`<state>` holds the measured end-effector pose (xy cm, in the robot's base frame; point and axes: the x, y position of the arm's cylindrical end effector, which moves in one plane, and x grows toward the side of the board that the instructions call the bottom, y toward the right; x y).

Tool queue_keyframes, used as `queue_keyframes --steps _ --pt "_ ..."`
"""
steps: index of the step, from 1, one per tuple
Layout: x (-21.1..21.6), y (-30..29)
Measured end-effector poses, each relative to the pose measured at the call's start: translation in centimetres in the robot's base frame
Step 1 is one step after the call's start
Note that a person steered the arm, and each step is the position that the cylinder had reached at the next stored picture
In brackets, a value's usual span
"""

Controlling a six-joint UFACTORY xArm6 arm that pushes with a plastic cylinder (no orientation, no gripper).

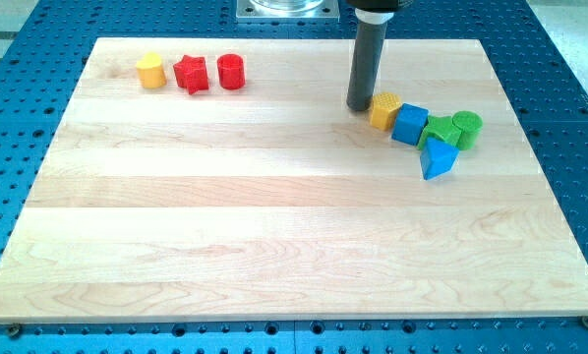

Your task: Push the hexagon into the red star

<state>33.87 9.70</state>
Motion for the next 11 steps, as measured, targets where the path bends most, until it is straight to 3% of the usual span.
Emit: queue_keyframes --steps 1,2,3,4,5,6,9,10,11 --pt "2.4 0.1" --pt "3.1 -9.3" --pt "6.3 -24.5" --pt "2.5 -36.0" --pt "-4.0 -36.2" --pt "-7.1 -29.8" --pt "-6.4 -17.4" --pt "-5.0 -26.6" --pt "-0.7 -29.5"
